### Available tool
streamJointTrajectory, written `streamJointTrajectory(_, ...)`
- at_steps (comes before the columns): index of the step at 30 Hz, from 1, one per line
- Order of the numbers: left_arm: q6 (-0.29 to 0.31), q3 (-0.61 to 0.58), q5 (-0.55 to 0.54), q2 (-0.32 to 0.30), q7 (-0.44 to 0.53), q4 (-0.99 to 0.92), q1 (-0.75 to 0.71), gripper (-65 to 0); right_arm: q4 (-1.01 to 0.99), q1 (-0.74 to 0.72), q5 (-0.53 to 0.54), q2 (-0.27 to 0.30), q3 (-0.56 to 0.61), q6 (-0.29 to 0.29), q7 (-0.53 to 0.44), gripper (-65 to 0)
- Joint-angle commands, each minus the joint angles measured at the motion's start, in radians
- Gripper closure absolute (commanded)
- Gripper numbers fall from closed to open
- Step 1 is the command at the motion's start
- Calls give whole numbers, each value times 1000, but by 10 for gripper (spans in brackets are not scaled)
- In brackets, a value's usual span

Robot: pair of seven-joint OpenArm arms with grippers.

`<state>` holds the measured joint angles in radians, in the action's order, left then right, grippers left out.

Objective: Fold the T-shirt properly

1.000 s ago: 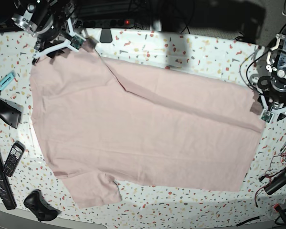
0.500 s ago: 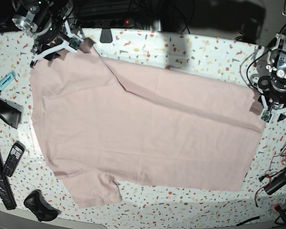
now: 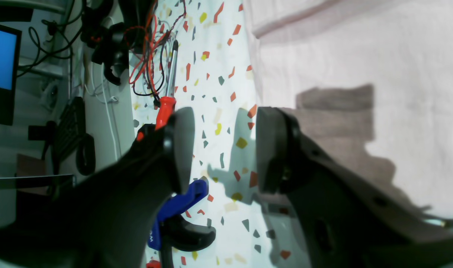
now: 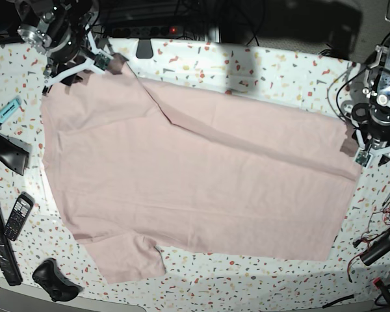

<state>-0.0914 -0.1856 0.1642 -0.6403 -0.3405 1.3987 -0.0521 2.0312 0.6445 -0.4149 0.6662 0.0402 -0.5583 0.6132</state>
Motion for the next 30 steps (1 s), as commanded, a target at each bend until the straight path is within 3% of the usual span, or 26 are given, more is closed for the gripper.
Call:
streamJointTrajectory(1, -14, 8, 11, -20, 18, 17, 13, -258, 5, -1, -1, 12, -7, 4, -8, -269)
streamJointTrajectory(14, -14, 8, 11, -19, 19, 17, 13, -258, -48, -2, -1, 12, -6, 5, -122, -269)
streamJointTrajectory(25, -14, 8, 11, -19, 19, 17, 13, -258, -50, -18, 0, -10, -6, 4, -166, -269)
streamJointTrajectory(30, -14, 8, 11, -20, 18, 17, 13, -258, -50, -33, 29, -26, -6, 4, -168, -175)
